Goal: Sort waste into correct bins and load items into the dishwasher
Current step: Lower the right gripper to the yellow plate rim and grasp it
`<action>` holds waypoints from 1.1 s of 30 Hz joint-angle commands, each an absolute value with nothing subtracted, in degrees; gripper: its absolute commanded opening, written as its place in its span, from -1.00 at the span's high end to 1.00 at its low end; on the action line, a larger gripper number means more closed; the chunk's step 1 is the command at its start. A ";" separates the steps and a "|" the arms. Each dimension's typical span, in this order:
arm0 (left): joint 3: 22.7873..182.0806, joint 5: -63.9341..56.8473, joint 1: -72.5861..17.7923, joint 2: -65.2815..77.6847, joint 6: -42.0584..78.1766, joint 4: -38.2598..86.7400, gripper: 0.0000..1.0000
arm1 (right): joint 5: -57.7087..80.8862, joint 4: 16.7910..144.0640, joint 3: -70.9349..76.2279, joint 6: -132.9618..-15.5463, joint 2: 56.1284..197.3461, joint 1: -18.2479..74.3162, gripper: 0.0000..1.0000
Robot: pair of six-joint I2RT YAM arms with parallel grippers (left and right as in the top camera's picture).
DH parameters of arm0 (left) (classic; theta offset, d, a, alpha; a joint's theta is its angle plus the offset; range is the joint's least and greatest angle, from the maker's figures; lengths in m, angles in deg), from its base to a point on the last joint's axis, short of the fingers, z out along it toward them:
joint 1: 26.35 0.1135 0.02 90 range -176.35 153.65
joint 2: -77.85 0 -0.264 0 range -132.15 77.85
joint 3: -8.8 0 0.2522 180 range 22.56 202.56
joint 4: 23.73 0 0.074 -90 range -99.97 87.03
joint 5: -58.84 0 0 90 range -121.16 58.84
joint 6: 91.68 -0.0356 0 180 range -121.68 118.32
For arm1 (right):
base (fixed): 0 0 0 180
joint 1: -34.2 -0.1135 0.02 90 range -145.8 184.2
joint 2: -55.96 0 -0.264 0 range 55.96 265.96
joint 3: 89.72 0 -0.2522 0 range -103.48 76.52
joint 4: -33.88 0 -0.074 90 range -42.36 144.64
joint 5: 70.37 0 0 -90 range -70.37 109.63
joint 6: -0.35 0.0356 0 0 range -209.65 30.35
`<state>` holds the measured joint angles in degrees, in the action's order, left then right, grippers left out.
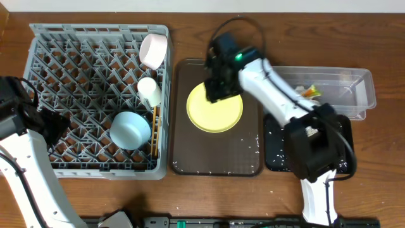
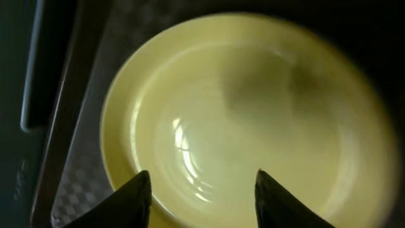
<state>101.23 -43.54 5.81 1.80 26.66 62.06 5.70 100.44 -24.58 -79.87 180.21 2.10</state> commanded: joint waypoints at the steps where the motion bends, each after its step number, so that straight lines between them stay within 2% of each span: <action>1: 101.56 -44.22 6.06 1.97 26.70 62.26 -1.00 | 6.64 94.30 -19.24 -80.29 180.80 -2.45 0.03; 8: 101.56 -44.22 6.06 1.99 26.73 62.26 -1.00 | 20.80 81.12 -10.24 -80.26 180.80 -9.11 -0.03; 13: 101.56 -44.22 6.06 1.99 26.73 62.26 -1.00 | 23.01 75.26 -5.69 -80.29 180.80 -11.73 -0.06; 15: 101.56 -44.22 6.06 1.97 26.70 62.26 -1.00 | 24.25 74.14 -4.49 -80.26 180.80 -12.19 0.00; 24: 101.56 -44.22 6.06 1.97 26.73 62.26 -1.00 | 33.09 81.68 -4.16 -74.30 180.80 -10.49 0.01; 33: 101.54 -44.22 6.06 1.97 26.73 62.26 -1.00 | 34.42 89.88 -4.16 -68.86 180.80 -4.94 -0.02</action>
<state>101.23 -43.54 5.81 1.80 26.64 62.04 31.71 87.15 -7.11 -70.93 176.91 -7.43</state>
